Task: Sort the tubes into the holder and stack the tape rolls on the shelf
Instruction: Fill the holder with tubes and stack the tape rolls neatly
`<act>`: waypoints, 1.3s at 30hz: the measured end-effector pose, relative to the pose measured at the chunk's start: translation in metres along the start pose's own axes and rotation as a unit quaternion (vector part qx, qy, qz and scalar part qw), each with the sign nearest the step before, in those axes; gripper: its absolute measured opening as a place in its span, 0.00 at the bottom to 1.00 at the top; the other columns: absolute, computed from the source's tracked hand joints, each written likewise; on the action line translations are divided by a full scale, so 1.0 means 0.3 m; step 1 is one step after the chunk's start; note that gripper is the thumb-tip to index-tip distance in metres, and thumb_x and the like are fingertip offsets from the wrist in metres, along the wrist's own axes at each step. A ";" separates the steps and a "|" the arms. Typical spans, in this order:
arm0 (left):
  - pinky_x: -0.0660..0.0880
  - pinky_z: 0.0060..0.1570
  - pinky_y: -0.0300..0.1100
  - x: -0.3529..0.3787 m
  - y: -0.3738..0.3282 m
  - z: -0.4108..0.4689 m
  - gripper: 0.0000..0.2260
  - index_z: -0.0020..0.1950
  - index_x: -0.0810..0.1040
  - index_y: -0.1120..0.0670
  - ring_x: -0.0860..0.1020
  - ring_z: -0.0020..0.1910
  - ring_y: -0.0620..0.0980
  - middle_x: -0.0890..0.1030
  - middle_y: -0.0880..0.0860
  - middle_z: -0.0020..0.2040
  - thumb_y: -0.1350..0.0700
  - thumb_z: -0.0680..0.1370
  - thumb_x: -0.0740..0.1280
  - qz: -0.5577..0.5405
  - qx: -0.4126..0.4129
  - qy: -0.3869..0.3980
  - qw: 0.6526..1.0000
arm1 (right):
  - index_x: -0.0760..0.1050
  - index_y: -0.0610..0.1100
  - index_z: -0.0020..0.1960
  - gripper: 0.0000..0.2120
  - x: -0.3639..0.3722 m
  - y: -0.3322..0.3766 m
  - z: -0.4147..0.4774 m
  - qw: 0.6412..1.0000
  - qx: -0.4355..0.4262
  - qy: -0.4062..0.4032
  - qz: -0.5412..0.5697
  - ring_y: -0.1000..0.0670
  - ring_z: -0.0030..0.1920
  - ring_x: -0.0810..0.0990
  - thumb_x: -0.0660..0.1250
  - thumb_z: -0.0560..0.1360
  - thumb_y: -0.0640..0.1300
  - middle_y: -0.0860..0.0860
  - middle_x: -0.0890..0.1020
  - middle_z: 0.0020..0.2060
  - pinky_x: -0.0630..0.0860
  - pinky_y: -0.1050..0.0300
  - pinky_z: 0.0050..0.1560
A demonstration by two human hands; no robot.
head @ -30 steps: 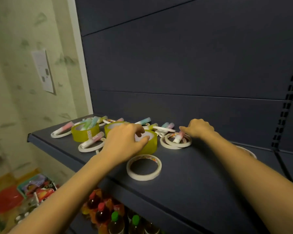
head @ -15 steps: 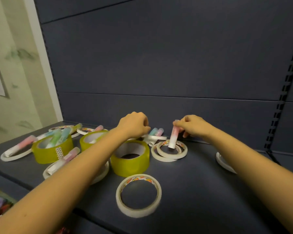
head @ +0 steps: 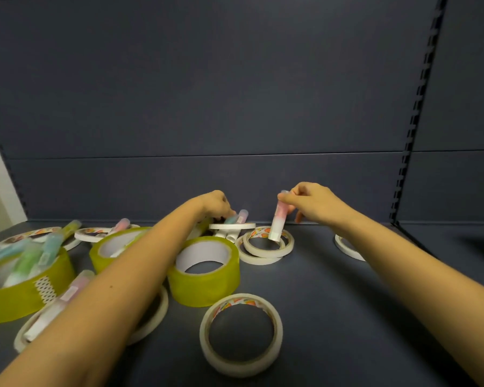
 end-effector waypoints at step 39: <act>0.72 0.37 0.22 0.429 -0.980 -0.595 0.09 0.46 0.83 0.55 0.79 0.38 0.45 0.82 0.52 0.39 0.60 0.68 0.76 -0.152 0.336 -0.219 0.903 | 0.71 0.42 0.51 0.08 -0.898 -0.484 -0.695 0.983 -0.025 -0.184 0.008 0.51 0.40 0.81 0.63 0.77 0.47 0.47 0.78 0.48 0.81 0.52 0.50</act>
Point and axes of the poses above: each hand's wrist, its own z-axis towards the middle knuckle, its own x-axis out of the palm, y = z × x, the point moved 3 cm from there along z, towards the middle knuckle
